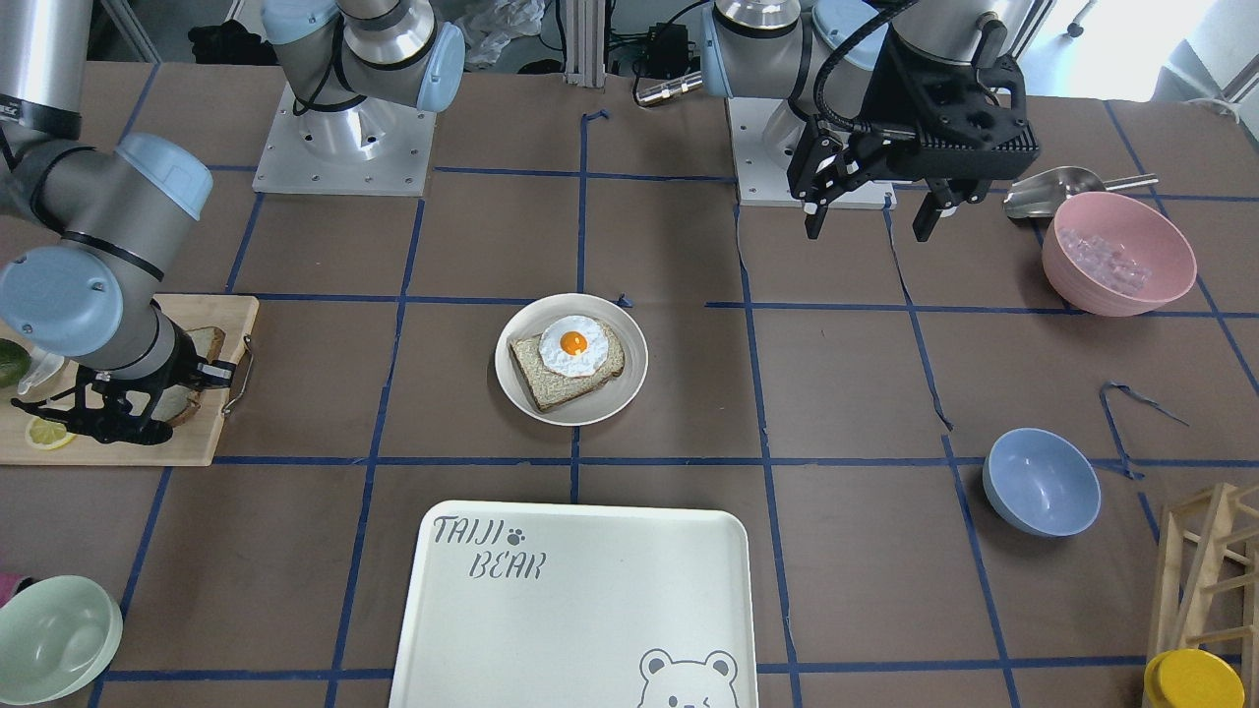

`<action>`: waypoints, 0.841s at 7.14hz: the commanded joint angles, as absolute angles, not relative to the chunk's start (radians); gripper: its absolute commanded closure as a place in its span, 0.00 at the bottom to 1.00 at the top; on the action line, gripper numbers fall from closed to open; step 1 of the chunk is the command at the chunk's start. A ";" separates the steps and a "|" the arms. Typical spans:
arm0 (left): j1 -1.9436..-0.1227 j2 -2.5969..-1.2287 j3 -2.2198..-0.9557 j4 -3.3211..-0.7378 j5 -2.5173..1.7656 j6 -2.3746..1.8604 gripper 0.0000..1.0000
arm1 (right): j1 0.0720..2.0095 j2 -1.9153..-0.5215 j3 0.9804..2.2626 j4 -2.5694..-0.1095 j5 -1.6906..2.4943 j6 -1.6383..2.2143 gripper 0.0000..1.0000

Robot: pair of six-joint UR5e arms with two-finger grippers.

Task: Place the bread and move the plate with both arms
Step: 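Lift the bread slice and carry it toward the white plate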

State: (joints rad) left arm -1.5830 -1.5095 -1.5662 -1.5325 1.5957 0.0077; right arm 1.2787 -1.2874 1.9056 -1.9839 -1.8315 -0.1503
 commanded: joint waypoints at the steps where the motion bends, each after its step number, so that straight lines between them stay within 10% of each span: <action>1: -1.583 -1.509 -1.566 -1.532 1.595 0.008 0.00 | 1.298 -1.330 1.786 -1.776 -1.819 -0.144 1.00; 6: -1.580 -1.509 -1.566 -1.532 1.595 0.009 0.00 | 1.614 -1.350 1.612 -1.585 -1.677 0.271 1.00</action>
State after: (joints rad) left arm -1.5816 -1.5095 -1.5662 -1.5325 1.5953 0.0090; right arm 1.5019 -1.3552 1.6296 -1.5937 -1.7233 0.0878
